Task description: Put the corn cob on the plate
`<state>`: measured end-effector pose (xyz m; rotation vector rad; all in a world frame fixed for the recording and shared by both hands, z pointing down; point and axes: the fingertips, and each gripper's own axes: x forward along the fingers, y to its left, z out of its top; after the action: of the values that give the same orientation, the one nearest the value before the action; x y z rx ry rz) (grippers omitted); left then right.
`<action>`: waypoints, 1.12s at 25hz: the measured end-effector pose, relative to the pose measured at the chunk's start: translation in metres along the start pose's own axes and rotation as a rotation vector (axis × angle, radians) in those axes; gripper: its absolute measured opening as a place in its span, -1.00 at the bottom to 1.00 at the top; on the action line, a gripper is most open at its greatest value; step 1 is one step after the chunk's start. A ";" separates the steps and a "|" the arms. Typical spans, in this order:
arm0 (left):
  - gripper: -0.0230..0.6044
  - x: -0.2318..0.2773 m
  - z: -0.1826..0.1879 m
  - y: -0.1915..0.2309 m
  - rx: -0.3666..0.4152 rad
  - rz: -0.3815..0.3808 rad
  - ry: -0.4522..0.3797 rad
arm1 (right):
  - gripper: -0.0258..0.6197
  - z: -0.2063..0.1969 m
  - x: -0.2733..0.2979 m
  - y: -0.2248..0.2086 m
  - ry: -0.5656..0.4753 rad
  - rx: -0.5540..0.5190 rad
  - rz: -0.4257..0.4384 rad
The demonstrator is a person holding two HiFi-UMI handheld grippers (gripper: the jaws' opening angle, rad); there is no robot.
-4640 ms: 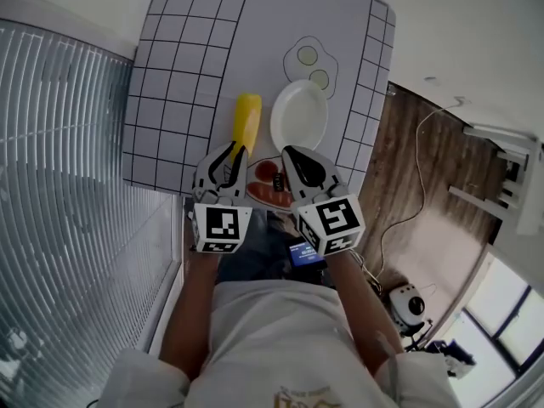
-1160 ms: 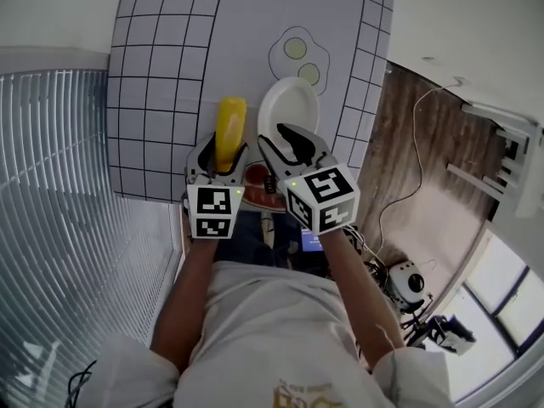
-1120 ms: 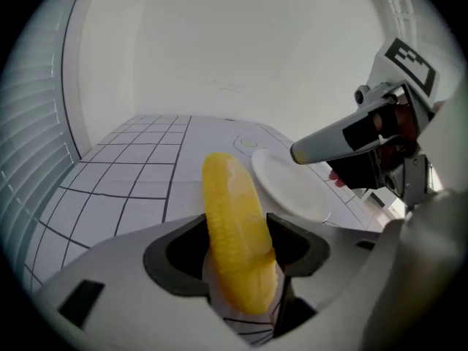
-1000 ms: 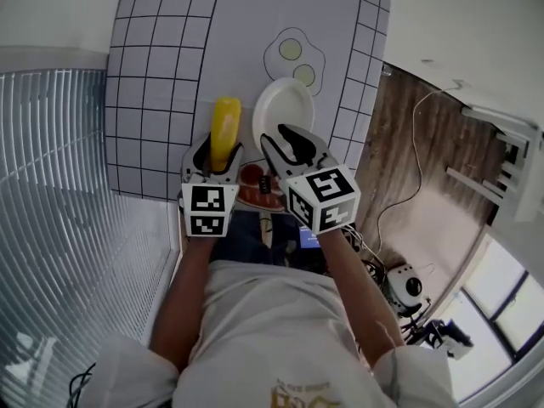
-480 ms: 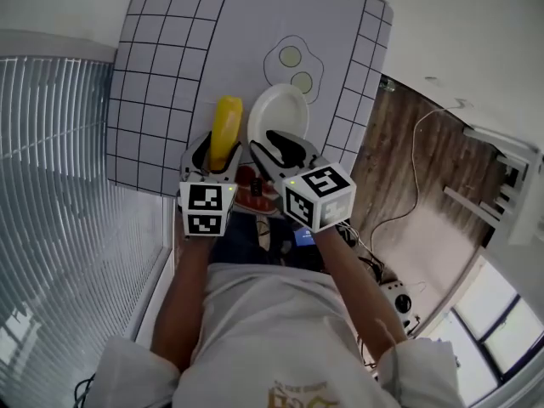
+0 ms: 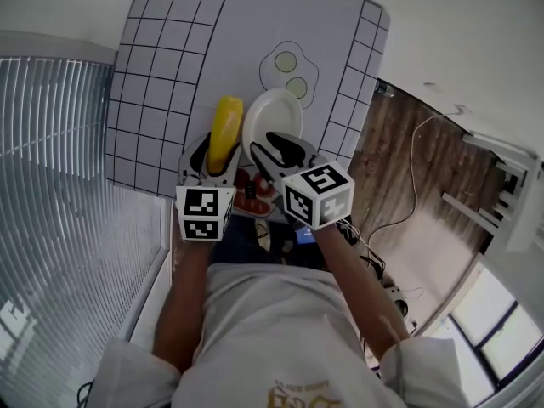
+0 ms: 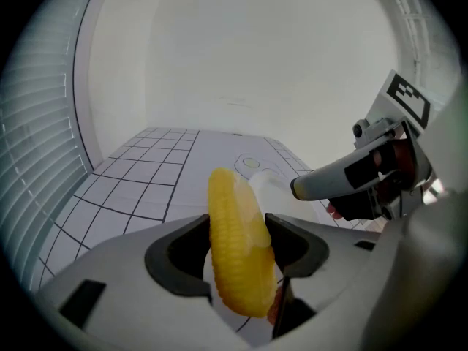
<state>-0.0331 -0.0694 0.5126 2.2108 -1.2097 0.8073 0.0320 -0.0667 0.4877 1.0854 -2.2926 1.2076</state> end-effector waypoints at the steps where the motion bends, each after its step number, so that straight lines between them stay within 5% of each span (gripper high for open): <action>1: -0.14 -0.001 0.002 0.000 -0.004 0.001 -0.004 | -0.46 0.001 -0.001 -0.001 0.000 0.000 0.000; 28: -0.14 0.019 0.018 -0.072 -0.015 -0.080 -0.035 | -0.46 -0.002 -0.031 -0.050 -0.020 0.048 -0.048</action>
<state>0.0424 -0.0569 0.5038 2.2540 -1.1317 0.7285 0.0903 -0.0680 0.4986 1.1674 -2.2495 1.2447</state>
